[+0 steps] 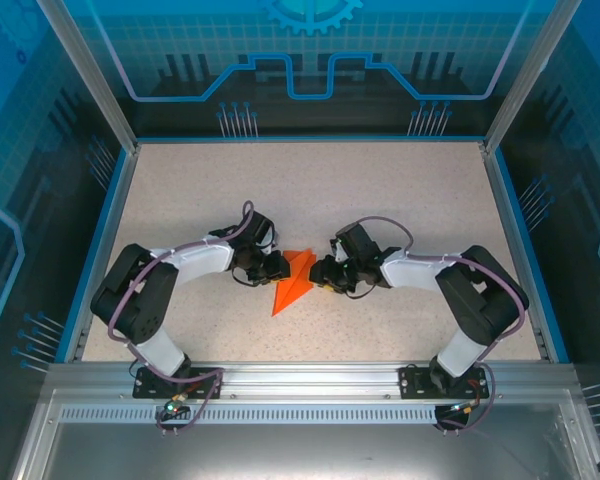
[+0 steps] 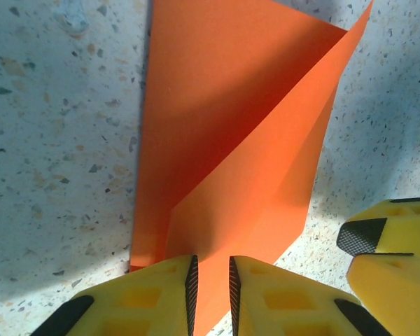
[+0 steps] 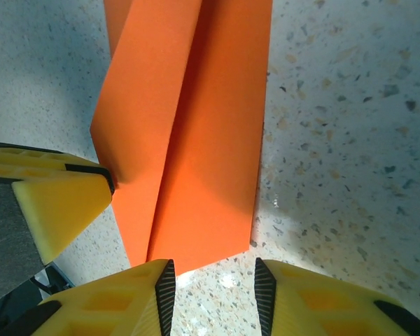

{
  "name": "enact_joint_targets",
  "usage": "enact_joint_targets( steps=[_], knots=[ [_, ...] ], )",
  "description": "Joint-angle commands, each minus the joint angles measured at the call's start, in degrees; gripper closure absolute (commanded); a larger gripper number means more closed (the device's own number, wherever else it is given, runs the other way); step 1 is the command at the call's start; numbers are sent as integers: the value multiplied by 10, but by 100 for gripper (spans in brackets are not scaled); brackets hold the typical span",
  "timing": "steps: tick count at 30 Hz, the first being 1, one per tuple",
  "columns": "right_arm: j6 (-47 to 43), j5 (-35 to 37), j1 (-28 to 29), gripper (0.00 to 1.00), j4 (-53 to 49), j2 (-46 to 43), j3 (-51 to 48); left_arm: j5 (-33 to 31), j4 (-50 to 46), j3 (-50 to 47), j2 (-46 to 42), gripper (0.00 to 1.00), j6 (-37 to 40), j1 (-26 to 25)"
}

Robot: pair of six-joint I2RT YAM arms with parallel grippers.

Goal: Fold a paper plane with a square sheet of paper (pick it up from the middle)
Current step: Turn over the paper at the center of the table.

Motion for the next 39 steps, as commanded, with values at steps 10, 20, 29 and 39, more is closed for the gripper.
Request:
enact_joint_targets(
  steps=[10, 20, 29, 39],
  knots=[
    [20, -11, 20, 61, 27, 40, 17, -6, -14, 11, 24, 78, 19, 4],
    [36, -3, 19, 61, 34, 53, 25, -7, -18, 6, 29, 79, 20, 4],
    [56, -9, 18, 62, 77, 49, 15, -7, -16, 0, 31, 80, 18, 5],
    [52, -19, 16, 62, 117, 75, 26, -8, -15, -1, 21, 82, 12, 4]
  ],
)
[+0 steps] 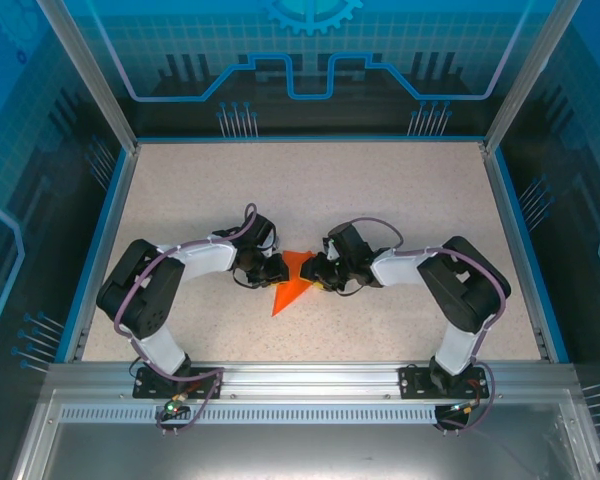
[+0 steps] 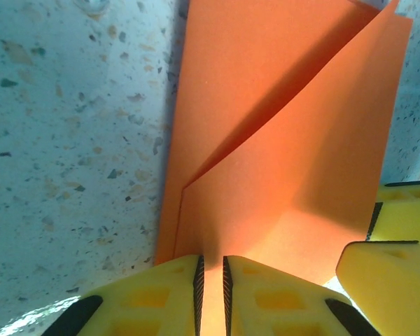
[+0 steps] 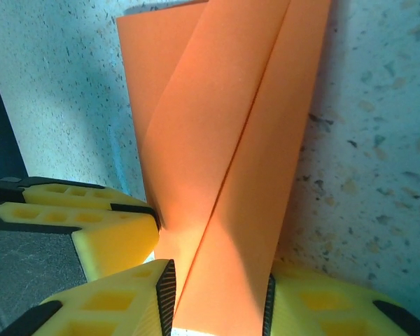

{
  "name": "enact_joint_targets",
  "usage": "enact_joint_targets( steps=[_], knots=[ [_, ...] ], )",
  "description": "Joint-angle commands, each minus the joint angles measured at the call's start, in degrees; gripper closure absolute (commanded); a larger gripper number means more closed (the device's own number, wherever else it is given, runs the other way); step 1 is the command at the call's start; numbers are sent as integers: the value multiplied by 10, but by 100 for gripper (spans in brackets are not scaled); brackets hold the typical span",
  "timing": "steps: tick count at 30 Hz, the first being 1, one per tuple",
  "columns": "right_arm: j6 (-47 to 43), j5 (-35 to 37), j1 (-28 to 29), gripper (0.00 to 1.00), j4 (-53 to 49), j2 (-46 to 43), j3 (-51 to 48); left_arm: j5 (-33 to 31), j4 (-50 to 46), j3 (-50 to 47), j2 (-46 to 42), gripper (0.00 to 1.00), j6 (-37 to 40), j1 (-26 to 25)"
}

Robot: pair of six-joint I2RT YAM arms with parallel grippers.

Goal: Fold a paper plane with a square sheet of paper (pick it up from the middle)
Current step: Turn over the paper at the center of the table.

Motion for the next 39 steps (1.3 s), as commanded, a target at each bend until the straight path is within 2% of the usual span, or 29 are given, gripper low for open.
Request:
enact_joint_targets(
  steps=[1, 20, 29, 33, 39],
  knots=[
    [-1, -9, 5, 63, 26, 16, 13, -8, -13, -1, -3, 82, 1, 4],
    [-22, -19, 5, 74, 88, 60, 39, -7, 2, -7, -13, 82, -20, 4],
    [-30, -27, 5, 86, 86, 65, 46, -6, 6, -11, -44, 82, -27, 4],
    [-56, -24, -3, 89, 52, 31, 47, -12, 17, -23, -83, 81, -32, 4],
    [-143, 42, -18, 90, -121, -70, 68, -69, 13, -44, -170, 80, -36, 4]
  ],
)
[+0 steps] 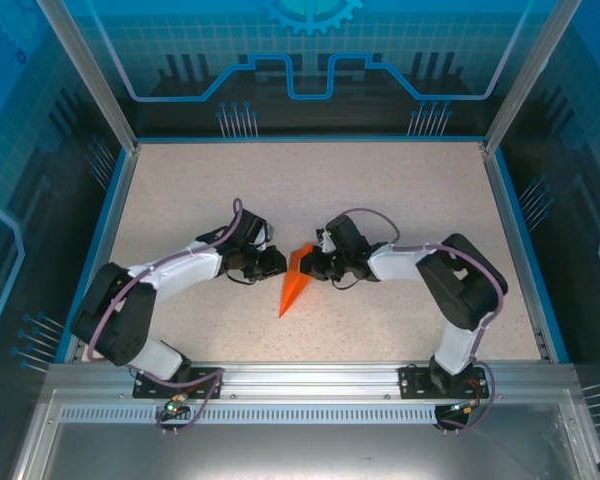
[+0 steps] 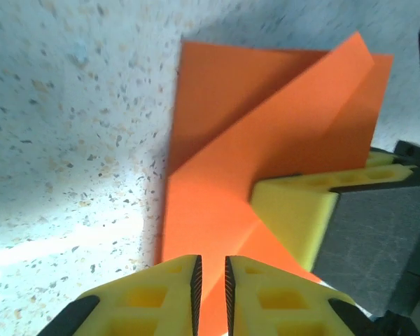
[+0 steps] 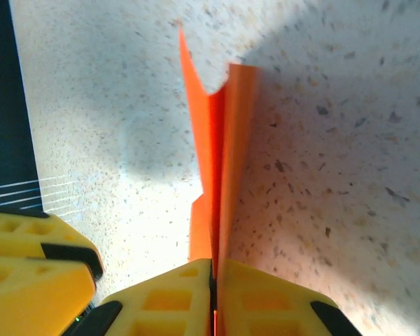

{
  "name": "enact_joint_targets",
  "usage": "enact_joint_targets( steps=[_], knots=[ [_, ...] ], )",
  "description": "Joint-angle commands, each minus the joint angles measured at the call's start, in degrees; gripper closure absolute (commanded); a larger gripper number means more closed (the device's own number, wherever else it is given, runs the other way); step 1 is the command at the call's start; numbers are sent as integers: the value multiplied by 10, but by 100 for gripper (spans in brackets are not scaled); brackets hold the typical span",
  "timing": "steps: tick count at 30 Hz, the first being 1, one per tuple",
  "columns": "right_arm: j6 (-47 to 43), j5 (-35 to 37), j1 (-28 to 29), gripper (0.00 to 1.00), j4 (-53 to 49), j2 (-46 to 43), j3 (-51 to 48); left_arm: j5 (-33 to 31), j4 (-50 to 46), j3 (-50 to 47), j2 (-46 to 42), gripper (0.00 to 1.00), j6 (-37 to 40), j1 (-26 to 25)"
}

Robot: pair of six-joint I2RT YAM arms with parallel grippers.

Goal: Fold a paper plane with a square sheet of paper (pick it up from the middle)
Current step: Turn over the paper at the center of the table.

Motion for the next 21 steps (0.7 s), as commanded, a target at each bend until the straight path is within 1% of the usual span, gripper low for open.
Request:
enact_joint_targets(
  steps=[1, 6, 11, 16, 21],
  knots=[
    [-76, 51, -14, 90, -123, -76, 30, -54, 0, -18, -55, 79, -8, 5],
    [-125, 108, -26, 90, -227, -147, 40, -108, 4, -46, -129, 77, -17, 7],
    [-139, 129, -36, 89, -266, -185, 43, -148, 21, -75, -179, 74, -28, 10],
    [-133, 142, -36, 89, -277, -199, 40, -151, 24, -82, -195, 72, -30, 14],
    [-114, 143, -37, 89, -292, -192, 46, -142, 27, -89, -194, 71, -40, 14]
  ],
)
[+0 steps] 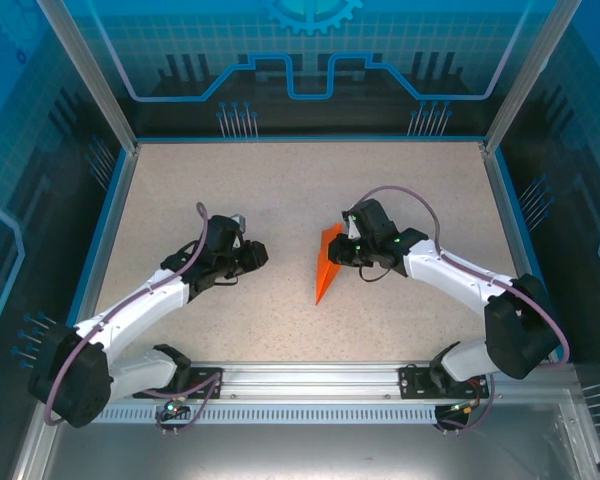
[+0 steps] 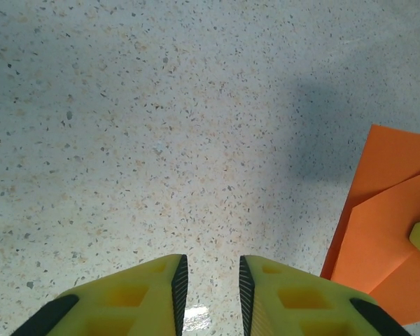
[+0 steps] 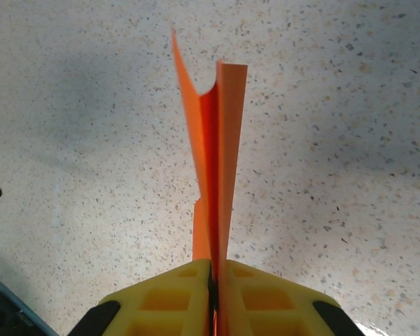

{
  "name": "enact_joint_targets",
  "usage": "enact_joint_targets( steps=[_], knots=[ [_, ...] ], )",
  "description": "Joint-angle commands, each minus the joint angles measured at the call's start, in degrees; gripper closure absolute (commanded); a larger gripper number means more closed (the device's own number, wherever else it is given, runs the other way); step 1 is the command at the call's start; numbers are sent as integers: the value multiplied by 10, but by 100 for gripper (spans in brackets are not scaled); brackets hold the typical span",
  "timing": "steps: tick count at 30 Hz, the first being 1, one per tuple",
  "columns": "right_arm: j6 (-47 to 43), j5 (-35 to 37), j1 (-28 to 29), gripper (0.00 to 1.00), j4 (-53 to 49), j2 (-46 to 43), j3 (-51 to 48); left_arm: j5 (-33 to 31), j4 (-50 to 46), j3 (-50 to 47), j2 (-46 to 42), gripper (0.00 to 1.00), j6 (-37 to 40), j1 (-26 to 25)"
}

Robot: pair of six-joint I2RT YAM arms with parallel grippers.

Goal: Fold a paper plane with a square sheet of paper (pick it up from the middle)
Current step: Turn over the paper at the center of the table.

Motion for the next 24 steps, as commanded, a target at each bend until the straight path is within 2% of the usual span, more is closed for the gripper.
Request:
enact_joint_targets(
  steps=[1, 11, 24],
  knots=[
    [14, 9, -5, 89, -35, -3, 14, -4, 9, -16, -12, 71, -16, 4],
    [40, 8, -4, 89, -114, 12, 101, 38, 1, -26, -43, 69, -19, 4],
    [46, -14, -13, 88, -129, 5, 125, 70, 2, -20, -31, 66, -30, 4]
  ],
)
